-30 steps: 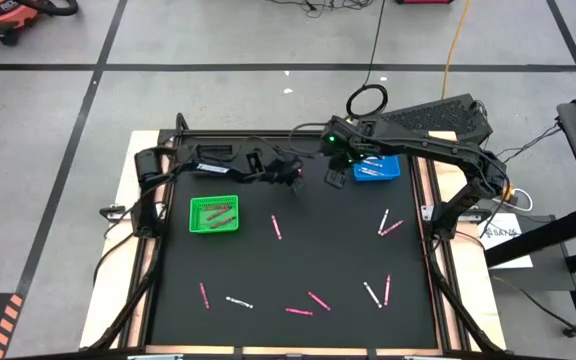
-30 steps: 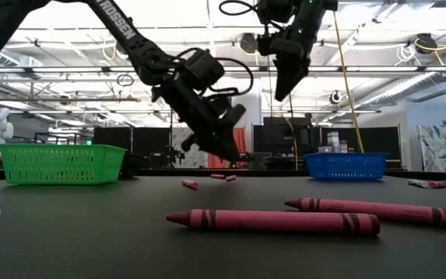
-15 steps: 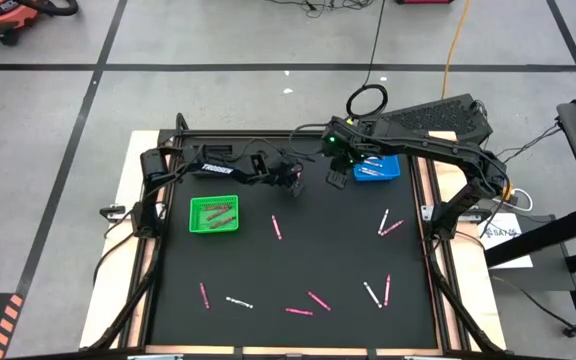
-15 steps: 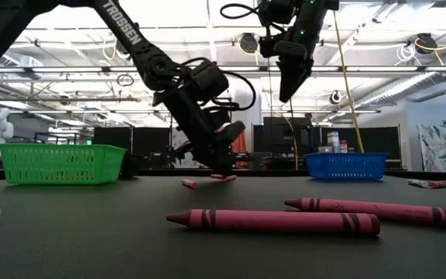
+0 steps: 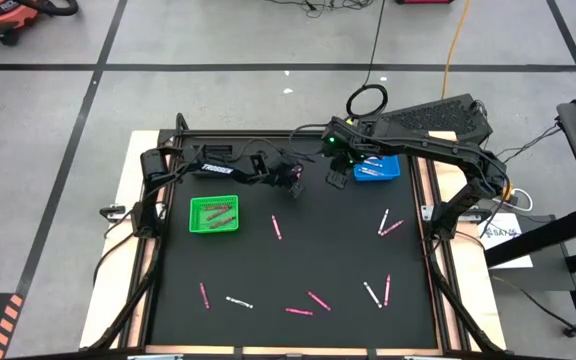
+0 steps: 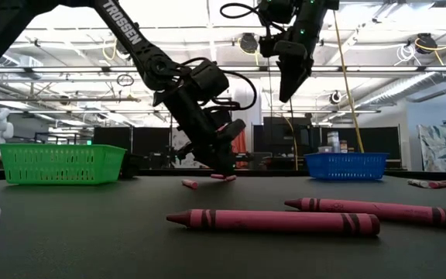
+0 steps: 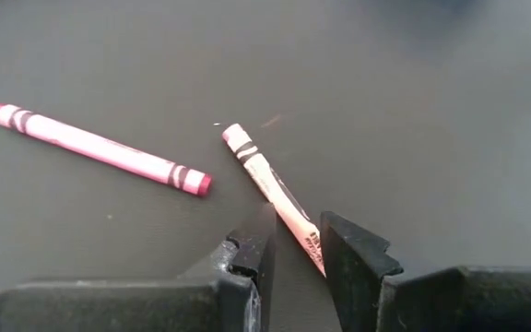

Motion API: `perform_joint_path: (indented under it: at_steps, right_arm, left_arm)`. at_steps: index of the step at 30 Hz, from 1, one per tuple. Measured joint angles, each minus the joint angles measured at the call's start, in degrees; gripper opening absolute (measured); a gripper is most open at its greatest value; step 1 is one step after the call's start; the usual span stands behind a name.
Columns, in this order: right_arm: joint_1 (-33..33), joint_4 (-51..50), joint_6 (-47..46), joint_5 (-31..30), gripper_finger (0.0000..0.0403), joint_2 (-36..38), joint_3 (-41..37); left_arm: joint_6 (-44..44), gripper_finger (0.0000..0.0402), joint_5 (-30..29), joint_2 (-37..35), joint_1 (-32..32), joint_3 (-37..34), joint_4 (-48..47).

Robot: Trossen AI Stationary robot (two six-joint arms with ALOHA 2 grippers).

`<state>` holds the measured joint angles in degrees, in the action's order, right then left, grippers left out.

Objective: Sort crayons
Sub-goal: Put the pink crayon into the black bin

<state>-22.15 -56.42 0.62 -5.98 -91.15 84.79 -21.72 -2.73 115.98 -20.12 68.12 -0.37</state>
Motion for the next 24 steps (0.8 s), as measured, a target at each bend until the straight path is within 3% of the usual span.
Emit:
perform_joint_path:
  at_steps: [13,24]
  right_arm:
    - [0.0,0.0,0.0,0.0,0.01,0.0,0.0]
    - [0.0,0.0,0.1,0.0,0.01,0.0,0.0]
  left_arm:
    - [-4.6,0.0092,-1.7,2.0,0.0,0.1,0.5]
    - [3.8,0.0089,-1.5,2.0,1.4,0.2,-2.2]
